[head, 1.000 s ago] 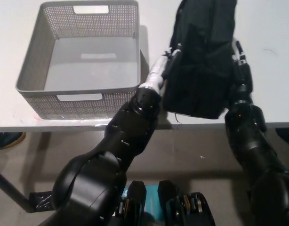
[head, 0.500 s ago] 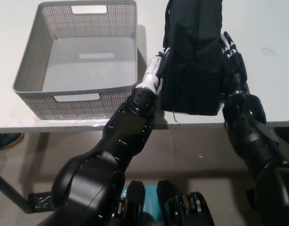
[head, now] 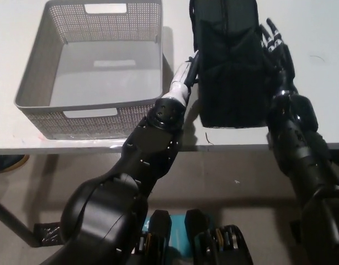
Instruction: Use both hands to pick up a lunch bag on the right hand side and place it into a container on the left hand side
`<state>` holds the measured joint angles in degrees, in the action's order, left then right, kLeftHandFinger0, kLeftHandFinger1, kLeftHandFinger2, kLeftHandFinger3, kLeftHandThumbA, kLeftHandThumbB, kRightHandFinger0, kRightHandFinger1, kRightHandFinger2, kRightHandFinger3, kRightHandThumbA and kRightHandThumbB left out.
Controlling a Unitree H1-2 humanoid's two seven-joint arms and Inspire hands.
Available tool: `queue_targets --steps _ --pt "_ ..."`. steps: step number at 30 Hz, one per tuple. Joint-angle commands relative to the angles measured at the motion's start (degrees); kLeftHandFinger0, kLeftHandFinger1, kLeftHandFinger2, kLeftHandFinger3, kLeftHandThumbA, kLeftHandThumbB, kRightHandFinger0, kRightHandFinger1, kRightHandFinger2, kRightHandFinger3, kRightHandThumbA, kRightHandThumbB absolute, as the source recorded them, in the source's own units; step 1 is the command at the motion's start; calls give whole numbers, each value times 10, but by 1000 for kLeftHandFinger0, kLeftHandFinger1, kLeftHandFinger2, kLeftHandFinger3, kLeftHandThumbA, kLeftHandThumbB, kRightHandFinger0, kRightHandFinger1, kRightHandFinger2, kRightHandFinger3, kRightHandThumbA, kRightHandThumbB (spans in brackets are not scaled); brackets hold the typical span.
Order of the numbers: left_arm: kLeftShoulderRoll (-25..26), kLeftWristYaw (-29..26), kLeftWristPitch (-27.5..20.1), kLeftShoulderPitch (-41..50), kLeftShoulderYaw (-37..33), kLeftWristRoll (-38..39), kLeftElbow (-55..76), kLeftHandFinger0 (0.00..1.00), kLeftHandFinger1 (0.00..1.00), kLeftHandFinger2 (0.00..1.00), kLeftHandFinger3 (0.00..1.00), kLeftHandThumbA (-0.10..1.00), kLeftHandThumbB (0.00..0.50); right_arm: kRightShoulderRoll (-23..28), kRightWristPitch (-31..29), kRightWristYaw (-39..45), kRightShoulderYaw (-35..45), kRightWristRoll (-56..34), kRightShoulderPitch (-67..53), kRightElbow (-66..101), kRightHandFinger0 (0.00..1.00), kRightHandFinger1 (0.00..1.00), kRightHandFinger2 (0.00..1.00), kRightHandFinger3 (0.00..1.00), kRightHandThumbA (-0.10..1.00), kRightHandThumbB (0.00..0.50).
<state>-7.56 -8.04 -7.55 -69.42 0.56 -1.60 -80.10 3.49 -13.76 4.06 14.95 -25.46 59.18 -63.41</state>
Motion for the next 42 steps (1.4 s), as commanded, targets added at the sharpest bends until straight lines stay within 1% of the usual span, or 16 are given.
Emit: queue_targets --steps 1,2,3,5,9,10,13,15,18,21,25,29,33,34,36,42 --pt "-37 60 1 -89 -9 5 26 1000 1000 1000 1000 1000 325 -31 46 -36 -21 31 10 123 1000 1000 1000 1000 1000 59" --pt "-40 65 2 -91 -7 8 28 1000 1000 1000 1000 1000 306 -31 44 -44 -21 34 1 143 1000 1000 1000 1000 1000 95" --pt "-45 66 6 -93 -4 13 30 1000 1000 1000 1000 1000 285 -30 53 -48 -22 34 -8 166 1000 1000 1000 1000 1000 69" --pt "-59 65 15 -99 -1 19 33 1000 1000 1000 1000 1000 289 -23 79 -60 -24 38 -34 229 1000 1000 1000 1000 1000 60" --pt "-70 77 17 -103 -10 14 36 1000 1000 1000 1000 1000 301 -20 119 -83 -23 41 -65 305 1000 1000 1000 1000 1000 86" --pt "-74 79 22 -105 -9 16 37 1000 1000 1000 1000 1000 311 -18 127 -94 -22 45 -72 322 1000 1000 1000 1000 1000 76" --pt "-82 81 20 -109 -10 16 40 1000 1000 1000 1000 1000 304 -16 138 -111 -21 53 -84 355 1000 1000 1000 1000 1000 62" --pt "-88 82 24 -114 -8 18 40 1000 1000 1000 1000 1000 318 -16 150 -118 -13 42 -91 378 1000 1000 1000 1000 1000 66" --pt "-94 91 23 -120 2 30 41 1000 1000 1000 1000 1000 303 -14 157 -129 -9 41 -94 400 1000 1000 1000 1000 1000 65" --pt "-95 103 21 -129 -7 23 44 1000 1000 1000 1000 1000 326 -13 178 -147 -10 47 -100 440 1000 1000 1000 1000 1000 84" --pt "-96 114 21 -140 -16 22 59 1000 1000 1000 1000 1000 349 -12 198 -167 -15 61 -103 496 1000 1000 1000 1000 1000 60" --pt "-94 117 22 -156 -15 27 80 1000 1000 1000 1000 1000 376 -8 226 -184 -17 65 -86 532 1000 1000 1000 1000 1000 71" --pt "-83 114 7 -163 -19 23 100 1000 1000 1000 1000 1000 336 -21 222 -210 -2 56 -62 540 1000 1000 1000 1000 1000 69" --pt "-80 115 7 -164 -16 27 107 1000 1000 1000 1000 1000 328 -17 232 -207 -9 61 -57 542 1000 1000 1000 1000 1000 84" --pt "-71 108 7 -169 -10 32 123 1000 1000 1000 1000 1000 313 0 264 -188 -32 75 -43 546 1000 1000 1000 1000 1000 78" --pt "-29 102 25 -188 -11 27 160 1000 1000 1000 1000 1000 283 2 262 -144 -54 59 29 489 1000 1000 1000 1000 1000 86"
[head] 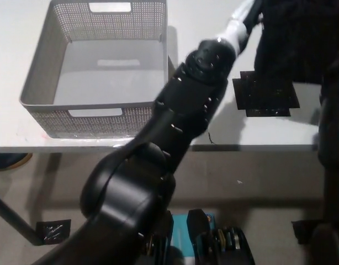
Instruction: Use both hands to pick up a lunch bag on the right hand side and place it into a container on the left hand side
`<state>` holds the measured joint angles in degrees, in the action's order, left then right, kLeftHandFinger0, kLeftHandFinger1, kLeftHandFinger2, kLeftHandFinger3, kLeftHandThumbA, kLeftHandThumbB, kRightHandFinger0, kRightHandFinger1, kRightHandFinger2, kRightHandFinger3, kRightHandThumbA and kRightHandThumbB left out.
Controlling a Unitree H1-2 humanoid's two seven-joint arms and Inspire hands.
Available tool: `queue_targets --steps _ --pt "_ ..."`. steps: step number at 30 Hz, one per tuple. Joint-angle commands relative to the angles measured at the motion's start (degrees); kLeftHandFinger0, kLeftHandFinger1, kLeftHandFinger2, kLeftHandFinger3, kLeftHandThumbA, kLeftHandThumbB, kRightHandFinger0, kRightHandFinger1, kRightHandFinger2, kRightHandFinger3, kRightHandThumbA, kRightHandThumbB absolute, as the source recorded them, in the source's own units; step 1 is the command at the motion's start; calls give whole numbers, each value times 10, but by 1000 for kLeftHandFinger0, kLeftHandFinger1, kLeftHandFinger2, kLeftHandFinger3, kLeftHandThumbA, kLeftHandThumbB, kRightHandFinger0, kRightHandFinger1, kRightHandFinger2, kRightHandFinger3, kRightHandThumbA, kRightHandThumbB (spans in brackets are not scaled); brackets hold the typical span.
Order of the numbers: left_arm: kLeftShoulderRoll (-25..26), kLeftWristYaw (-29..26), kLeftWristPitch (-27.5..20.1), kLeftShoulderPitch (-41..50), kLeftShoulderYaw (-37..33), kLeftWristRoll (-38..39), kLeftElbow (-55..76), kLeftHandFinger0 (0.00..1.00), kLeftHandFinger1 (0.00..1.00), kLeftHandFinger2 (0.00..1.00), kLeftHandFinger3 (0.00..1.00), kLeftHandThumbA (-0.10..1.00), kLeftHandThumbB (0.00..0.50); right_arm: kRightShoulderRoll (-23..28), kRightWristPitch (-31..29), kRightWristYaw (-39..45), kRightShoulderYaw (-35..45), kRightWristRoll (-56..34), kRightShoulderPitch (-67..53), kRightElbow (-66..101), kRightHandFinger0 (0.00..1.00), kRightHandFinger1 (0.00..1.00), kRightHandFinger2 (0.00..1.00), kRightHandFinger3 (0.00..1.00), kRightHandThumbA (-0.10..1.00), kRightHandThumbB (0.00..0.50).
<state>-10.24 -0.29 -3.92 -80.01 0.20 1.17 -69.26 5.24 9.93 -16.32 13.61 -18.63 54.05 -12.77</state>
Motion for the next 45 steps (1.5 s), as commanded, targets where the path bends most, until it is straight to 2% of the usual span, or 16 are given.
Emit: queue_targets --steps 1,6,12,16,20,23,27,30,33,35,36,42,45 --pt "6 24 -7 -85 -7 -1 57 1000 1000 1000 1000 1000 280 -17 26 60 -45 -5 92 -28 1000 1000 1000 1000 1000 86" --pt "46 23 9 -85 4 9 106 1000 1000 1000 1000 1000 230 -28 11 67 -63 5 158 -92 1000 1000 1000 1000 1000 45" --pt "85 27 30 -90 21 27 144 1000 1000 1000 1000 1000 195 -42 -17 89 -74 5 226 -173 1000 1000 1000 1000 1000 63" --pt "111 38 56 -69 27 34 199 1000 1000 1000 1000 1000 208 -61 -30 94 -83 11 256 -214 1000 1000 1000 1000 1000 72" --pt "143 42 106 -42 35 41 260 1000 1000 1000 1000 1000 231 -83 -68 112 -93 18 289 -277 1000 1000 1000 1000 1000 49" --pt "166 45 110 -27 38 41 284 1000 1000 1000 1000 1000 214 -99 -94 123 -91 16 318 -341 1000 1000 1000 1000 1000 81" --pt "186 44 140 -7 46 49 329 1000 1000 1000 1000 1000 183 -116 -132 135 -93 24 349 -406 1000 1000 1000 1000 1000 68" --pt "199 42 169 15 53 54 362 1000 1000 1000 1000 1000 212 -133 -146 136 -90 24 361 -438 1000 1000 1000 1000 1000 84" --pt "217 36 174 48 63 53 394 1000 1000 1000 1000 1000 216 -154 -158 145 -94 29 370 -476 1000 1000 1000 1000 1000 104" --pt "228 50 158 68 77 70 403 1000 1000 1000 1000 1000 174 -168 -169 161 -88 21 379 -506 1000 1000 1000 1000 1000 88" --pt "229 52 159 76 81 75 407 1000 1000 1000 1000 1000 172 -171 -174 165 -91 24 379 -515 1000 1000 1000 1000 1000 86" --pt "242 34 173 128 104 78 428 1000 1000 1000 1000 1000 208 -197 -198 173 -96 38 387 -586 1000 1000 1000 1000 1000 65" --pt "246 32 164 143 105 73 422 1000 1000 1000 1000 1000 193 -204 -207 179 -91 36 386 -611 1000 1000 1000 1000 1000 49"
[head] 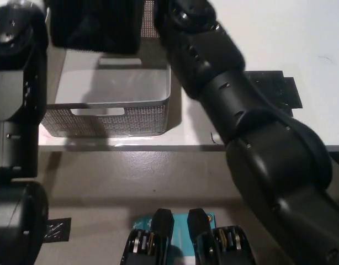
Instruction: Use both hands to pick up a lunch bag on the right hand side and place it into a container on the left hand side
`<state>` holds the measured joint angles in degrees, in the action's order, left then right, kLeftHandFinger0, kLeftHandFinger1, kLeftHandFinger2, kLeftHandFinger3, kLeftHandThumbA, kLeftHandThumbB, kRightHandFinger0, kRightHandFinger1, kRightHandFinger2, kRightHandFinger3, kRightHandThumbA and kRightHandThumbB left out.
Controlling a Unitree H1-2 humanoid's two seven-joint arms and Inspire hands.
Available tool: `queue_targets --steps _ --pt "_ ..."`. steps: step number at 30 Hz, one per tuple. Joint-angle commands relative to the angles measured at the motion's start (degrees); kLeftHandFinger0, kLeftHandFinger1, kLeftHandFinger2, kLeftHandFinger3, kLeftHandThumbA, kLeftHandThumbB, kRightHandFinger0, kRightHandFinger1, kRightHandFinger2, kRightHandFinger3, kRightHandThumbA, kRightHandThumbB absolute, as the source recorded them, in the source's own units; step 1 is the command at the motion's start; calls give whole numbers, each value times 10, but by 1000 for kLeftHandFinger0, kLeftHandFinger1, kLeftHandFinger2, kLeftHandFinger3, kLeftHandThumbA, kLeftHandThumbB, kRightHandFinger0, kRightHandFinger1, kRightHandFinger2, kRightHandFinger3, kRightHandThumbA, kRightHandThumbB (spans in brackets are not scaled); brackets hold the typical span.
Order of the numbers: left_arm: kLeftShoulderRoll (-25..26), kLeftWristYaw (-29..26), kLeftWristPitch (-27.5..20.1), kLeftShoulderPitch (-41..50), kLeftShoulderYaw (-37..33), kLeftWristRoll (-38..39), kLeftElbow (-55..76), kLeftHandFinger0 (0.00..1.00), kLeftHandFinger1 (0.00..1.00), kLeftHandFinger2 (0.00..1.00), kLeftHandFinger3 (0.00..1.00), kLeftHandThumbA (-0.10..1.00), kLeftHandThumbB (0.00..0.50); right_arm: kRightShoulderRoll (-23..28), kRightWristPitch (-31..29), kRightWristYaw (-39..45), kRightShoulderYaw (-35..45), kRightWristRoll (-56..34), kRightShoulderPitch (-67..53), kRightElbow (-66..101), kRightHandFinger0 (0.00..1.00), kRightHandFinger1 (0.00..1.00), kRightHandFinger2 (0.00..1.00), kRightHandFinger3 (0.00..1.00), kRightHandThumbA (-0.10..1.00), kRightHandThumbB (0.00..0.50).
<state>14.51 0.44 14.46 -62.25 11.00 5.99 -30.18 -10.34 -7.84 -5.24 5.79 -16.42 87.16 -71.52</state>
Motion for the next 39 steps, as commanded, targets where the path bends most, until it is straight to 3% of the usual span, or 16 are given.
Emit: queue_targets --steps 1,7,11,14,16,18,20,21,22,24,26,27,30,33,36,39 --pt "-1 22 -23 -31 -1 23 29 1000 1000 1000 1000 1000 189 -49 -29 70 -12 14 55 -30 1000 1000 1000 1000 1000 46" --pt "3 44 -16 -20 -8 27 5 1000 1000 1000 1000 1000 197 -45 -3 80 -11 14 44 -44 1000 1000 1000 1000 1000 88" --pt "13 63 -47 -36 -34 5 -47 1000 1000 1000 1000 1000 213 -33 -11 90 -8 12 33 -45 1000 1000 1000 1000 1000 86" --pt "41 107 -26 -45 -81 -23 -78 1000 1000 1000 1000 1000 301 -19 -4 113 -3 4 19 -42 1000 1000 1000 1000 1000 72" --pt "61 128 -27 -45 -107 -37 -92 1000 1000 1000 1000 1000 320 -1 8 98 -35 43 10 -48 1000 1000 1000 1000 1000 103" --pt "100 173 -22 -44 -162 -69 -103 1000 1000 1000 1000 1000 318 27 34 82 -101 111 2 -52 1000 1000 1000 1000 1000 93" --pt "176 261 -122 -60 -271 -165 -158 1000 1000 1000 1000 1000 261 77 45 131 -205 205 -10 -37 1000 1000 1000 1000 1000 9" --pt "204 289 -150 -71 -317 -204 -176 1000 1000 1000 1000 1000 285 102 55 167 -241 228 -17 -24 1000 1000 1000 1000 776 35" --pt "232 307 -167 -75 -347 -229 -183 1000 1000 1000 1000 1000 294 133 82 220 -275 246 -25 -3 1000 1000 1000 1000 644 74" --pt "272 302 -201 -75 -365 -238 -201 1000 1000 1000 1000 1000 301 188 118 276 -333 280 -39 34 1000 1000 1000 1000 610 122" --pt "301 277 -192 -63 -305 -171 -212 1000 1000 1000 1000 1000 225 246 154 206 -369 335 -75 113 1000 1000 1000 1000 915 173" --pt "317 257 -185 -58 -262 -127 -223 1000 1000 1000 1000 1000 296 284 173 149 -365 359 -110 189 1000 1000 1000 1000 1000 175" --pt "339 215 -169 -47 -186 -63 -227 1000 1000 1000 1000 1000 383 329 157 67 -248 289 -192 330 1000 1000 1000 1000 1000 217" --pt "340 210 -153 -36 -153 -32 -216 1000 1000 1000 1000 1000 443 340 152 67 -189 238 -227 405 1000 1000 1000 1000 1000 250" --pt "340 209 -166 -32 -146 -30 -218 1000 1000 1000 1000 1000 449 331 131 59 -146 195 -244 446 1000 1000 1000 1000 1000 269" --pt "336 221 -131 -20 -145 -34 -178 1000 1000 1000 1000 1000 473 324 144 55 -135 188 -258 480 1000 1000 1000 1000 1000 283"
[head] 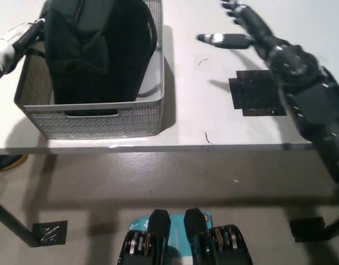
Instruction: Use both hands to pick up a lunch bag on the right hand side and place it into a container on the left hand side
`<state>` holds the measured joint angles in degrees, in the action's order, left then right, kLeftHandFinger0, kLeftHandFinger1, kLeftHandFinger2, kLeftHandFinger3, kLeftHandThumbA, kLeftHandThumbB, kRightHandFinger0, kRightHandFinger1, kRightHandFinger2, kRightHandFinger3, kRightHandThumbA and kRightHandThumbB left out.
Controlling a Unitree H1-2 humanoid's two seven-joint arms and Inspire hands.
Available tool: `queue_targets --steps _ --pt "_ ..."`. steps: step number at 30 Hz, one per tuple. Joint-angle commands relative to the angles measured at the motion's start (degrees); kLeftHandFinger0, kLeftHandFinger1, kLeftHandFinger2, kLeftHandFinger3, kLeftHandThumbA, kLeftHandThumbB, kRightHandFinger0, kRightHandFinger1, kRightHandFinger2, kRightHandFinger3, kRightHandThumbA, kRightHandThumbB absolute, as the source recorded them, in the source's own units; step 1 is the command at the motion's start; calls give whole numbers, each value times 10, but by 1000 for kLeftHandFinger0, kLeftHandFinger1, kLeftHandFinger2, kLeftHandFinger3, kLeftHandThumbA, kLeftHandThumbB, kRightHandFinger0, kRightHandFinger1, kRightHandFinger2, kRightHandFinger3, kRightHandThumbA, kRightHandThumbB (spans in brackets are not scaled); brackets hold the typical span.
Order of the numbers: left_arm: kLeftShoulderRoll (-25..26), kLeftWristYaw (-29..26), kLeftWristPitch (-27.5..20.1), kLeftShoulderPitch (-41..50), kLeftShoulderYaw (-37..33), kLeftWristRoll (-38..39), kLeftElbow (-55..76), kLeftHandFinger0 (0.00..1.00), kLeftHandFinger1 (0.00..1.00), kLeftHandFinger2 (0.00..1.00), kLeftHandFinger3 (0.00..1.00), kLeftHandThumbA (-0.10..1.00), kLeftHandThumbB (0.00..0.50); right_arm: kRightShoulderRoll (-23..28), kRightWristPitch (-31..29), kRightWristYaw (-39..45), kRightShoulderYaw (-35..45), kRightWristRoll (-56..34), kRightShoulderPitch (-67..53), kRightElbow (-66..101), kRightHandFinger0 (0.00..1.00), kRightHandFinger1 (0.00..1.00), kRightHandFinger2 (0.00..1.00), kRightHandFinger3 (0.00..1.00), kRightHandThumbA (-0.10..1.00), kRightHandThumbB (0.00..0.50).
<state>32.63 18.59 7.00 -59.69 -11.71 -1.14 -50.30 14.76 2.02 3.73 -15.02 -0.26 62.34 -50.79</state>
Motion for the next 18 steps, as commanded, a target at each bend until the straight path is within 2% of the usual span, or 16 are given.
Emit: queue_targets --steps 1,5,8,12,13,14,15,17,18 --pt "153 43 -46 -42 79 32 34 1000 1000 1000 1000 1000 495 70 47 -34 77 24 -17 280 1000 1000 1000 1000 1000 277" --pt "142 42 -35 -25 78 23 75 1000 1000 1000 1000 1000 500 62 52 -23 89 7 -36 297 1000 1000 1000 1000 1000 263" --pt "128 45 -36 -18 81 19 98 1000 1000 1000 1000 1000 500 64 68 -20 105 1 -56 315 1000 1000 1000 1000 1000 209" --pt "116 59 -23 -29 84 21 98 1000 1000 1000 1000 1000 500 74 91 -14 123 7 -75 340 1000 1000 1000 1000 1000 209" --pt "114 67 -8 -28 102 45 106 1000 1000 1000 1000 1000 487 73 93 -10 128 2 -79 342 1000 1000 1000 1000 1000 241" --pt "110 76 0 -29 115 61 111 1000 1000 1000 1000 1000 489 74 94 -6 133 -2 -83 347 1000 1000 1000 1000 1000 243" --pt "104 86 -6 -34 133 80 110 1000 1000 1000 1000 1000 452 76 90 -3 141 -5 -87 351 1000 1000 1000 1000 1000 243" --pt "97 97 -24 -37 158 102 115 1000 1000 1000 1000 1000 436 75 88 1 149 -5 -96 358 1000 1000 1000 1000 1000 257" --pt "95 99 -28 -40 165 106 122 1000 1000 1000 1000 1000 445 76 88 1 152 -5 -99 361 1000 1000 1000 1000 1000 249"
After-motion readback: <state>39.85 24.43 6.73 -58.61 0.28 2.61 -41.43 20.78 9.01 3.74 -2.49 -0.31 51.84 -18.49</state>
